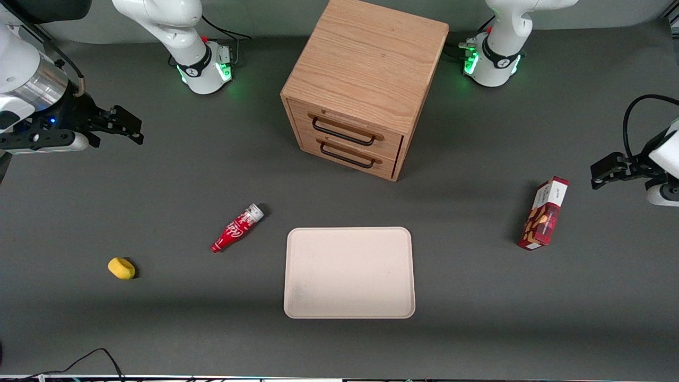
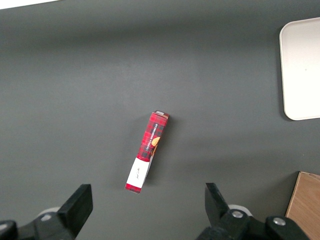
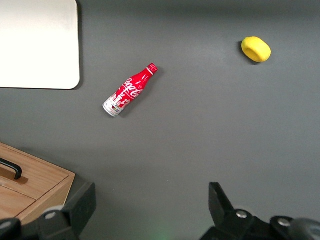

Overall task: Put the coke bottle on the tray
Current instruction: 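Move the open right gripper toward the red Coca-Cola bottle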

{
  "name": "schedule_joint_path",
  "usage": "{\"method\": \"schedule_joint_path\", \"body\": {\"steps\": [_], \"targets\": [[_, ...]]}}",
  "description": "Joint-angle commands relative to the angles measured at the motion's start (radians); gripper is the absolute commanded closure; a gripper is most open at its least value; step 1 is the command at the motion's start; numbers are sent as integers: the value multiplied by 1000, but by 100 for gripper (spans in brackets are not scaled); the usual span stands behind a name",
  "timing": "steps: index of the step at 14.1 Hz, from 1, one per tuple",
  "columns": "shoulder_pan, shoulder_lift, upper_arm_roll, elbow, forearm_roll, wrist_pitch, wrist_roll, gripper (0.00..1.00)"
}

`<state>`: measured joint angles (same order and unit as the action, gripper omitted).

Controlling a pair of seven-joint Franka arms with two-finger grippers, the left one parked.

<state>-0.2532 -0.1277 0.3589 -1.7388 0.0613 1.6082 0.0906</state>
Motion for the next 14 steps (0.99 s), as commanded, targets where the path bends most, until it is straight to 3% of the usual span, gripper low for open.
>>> {"method": "schedule_joint_path", "body": {"steps": [1, 5, 7, 14], "targets": [[11, 5, -9, 15, -3, -17, 27, 0], [25, 71, 14, 19, 6, 22, 164, 0], [34, 126, 26, -2, 23, 82, 364, 0], [140, 261, 35, -297, 2, 476, 927, 0]]}}
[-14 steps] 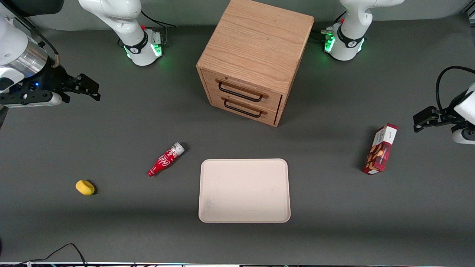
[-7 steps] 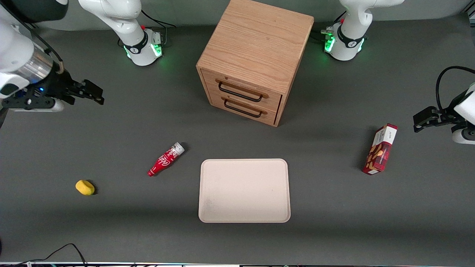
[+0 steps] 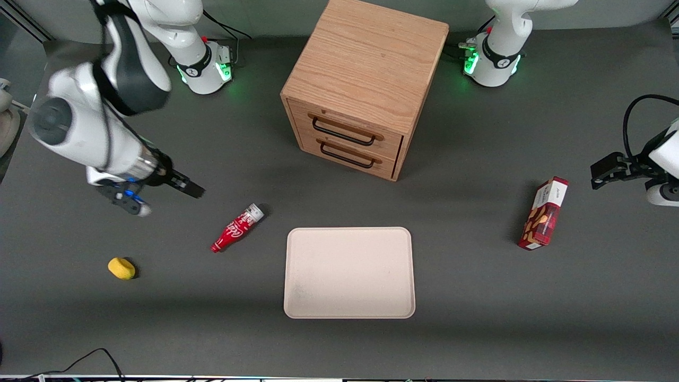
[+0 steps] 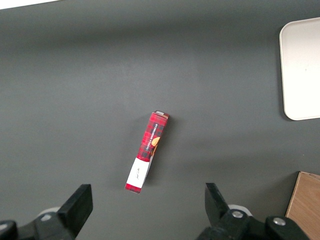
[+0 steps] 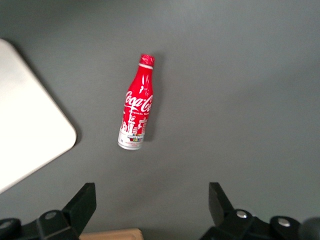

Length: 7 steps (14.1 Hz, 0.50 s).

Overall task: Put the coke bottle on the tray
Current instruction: 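Move the open right gripper toward the red Coca-Cola bottle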

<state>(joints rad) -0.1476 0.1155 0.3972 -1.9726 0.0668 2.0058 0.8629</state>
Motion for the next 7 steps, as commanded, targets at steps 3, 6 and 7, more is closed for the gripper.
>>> {"method": "schedule_joint_path", "body": {"steps": [3, 6, 7], "targets": [[57, 130, -1, -78, -53, 155, 331, 0], [71, 203, -1, -84, -174, 227, 442, 0], [66, 229, -1, -81, -179, 250, 441, 0]]}}
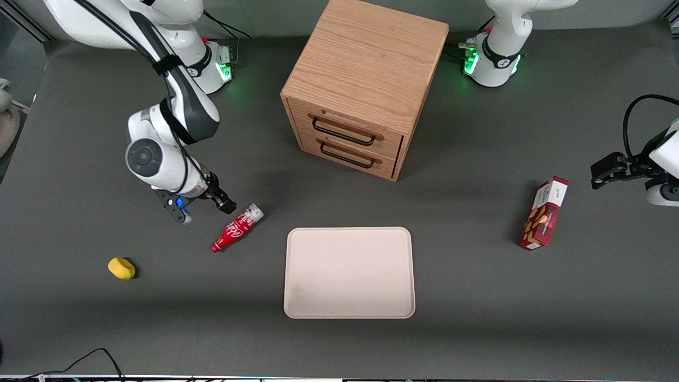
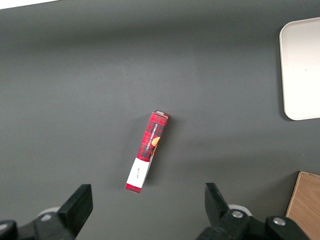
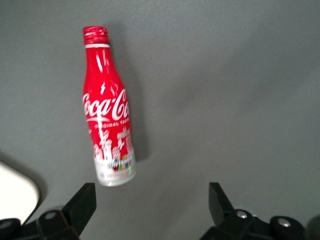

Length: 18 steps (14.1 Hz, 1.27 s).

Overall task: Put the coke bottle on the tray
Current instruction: 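Lower the right gripper around the bottle neck and close it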

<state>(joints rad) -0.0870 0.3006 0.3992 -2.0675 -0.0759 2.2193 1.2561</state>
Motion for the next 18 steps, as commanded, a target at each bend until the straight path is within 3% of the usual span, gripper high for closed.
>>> {"method": "schedule_joint_path", "body": {"steps": [1, 6, 12, 18], "targets": [[1, 70, -3, 15, -57, 58, 49, 0], [-3, 169, -10, 52, -116, 137, 54, 0], [-3, 262, -13, 162, -139, 146, 54, 0], [-2, 316, -19, 159, -176, 218, 54, 0]]}}
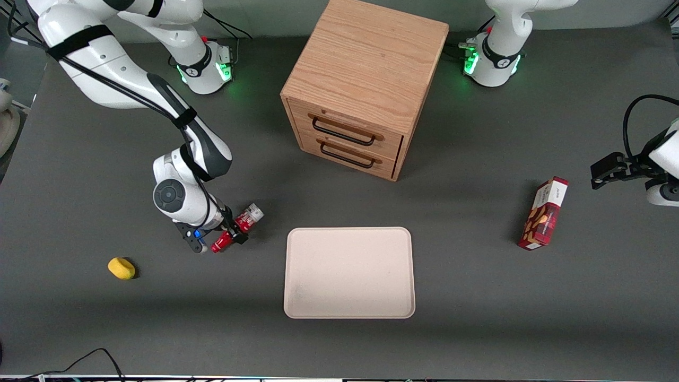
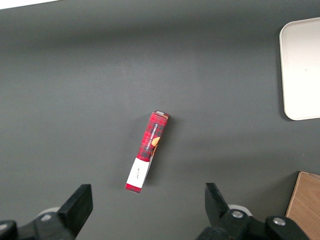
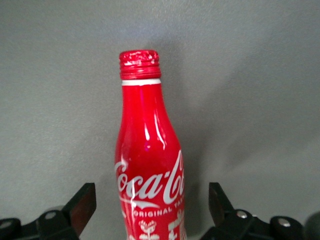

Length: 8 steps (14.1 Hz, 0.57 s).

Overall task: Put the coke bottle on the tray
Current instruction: 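Lower the right gripper around the bottle neck and close it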

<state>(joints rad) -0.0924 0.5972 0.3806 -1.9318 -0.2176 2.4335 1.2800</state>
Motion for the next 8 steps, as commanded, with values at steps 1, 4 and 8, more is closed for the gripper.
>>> {"method": "schedule_joint_path", "body": {"steps": [1, 4, 8], "targets": [[3, 23, 0, 22, -34, 10, 28, 0], [3, 30, 0, 22, -34, 12, 28, 37], [5, 23, 3, 27, -34, 10, 25, 90]]}}
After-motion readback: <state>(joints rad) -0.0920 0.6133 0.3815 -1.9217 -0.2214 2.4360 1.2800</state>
